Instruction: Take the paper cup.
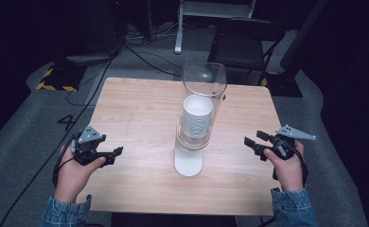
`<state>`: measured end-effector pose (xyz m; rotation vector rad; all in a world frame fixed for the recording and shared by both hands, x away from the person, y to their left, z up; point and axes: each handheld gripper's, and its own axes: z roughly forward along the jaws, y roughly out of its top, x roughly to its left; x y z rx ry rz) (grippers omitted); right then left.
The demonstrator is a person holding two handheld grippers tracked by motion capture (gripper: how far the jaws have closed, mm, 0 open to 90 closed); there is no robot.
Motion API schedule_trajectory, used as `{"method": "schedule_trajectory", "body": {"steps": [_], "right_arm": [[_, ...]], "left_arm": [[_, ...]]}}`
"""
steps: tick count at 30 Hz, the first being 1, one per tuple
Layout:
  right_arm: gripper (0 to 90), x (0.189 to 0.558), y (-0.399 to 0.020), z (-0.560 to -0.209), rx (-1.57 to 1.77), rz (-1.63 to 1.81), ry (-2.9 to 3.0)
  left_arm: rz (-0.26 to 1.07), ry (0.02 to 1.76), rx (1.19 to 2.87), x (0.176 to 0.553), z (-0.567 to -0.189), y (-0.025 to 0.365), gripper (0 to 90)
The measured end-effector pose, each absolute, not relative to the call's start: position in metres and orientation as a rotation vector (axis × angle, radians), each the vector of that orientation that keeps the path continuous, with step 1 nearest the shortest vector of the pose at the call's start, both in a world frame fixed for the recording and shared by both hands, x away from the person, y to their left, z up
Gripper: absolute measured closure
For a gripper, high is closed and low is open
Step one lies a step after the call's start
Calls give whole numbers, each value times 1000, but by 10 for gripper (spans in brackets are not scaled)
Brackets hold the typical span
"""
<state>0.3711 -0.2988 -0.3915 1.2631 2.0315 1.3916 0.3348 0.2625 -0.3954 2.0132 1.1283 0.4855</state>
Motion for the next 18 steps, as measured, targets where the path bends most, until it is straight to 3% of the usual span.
{"method": "schedule_trajectory", "body": {"steps": [7, 18], "right_arm": [[252, 366, -292, -386, 1241, 1374, 2036], [233, 355, -254, -377, 1112, 1385, 2130]], "left_arm": [[481, 1129, 2005, 334, -392, 261, 223], [476, 1116, 2009, 334, -393, 258, 223]]}}
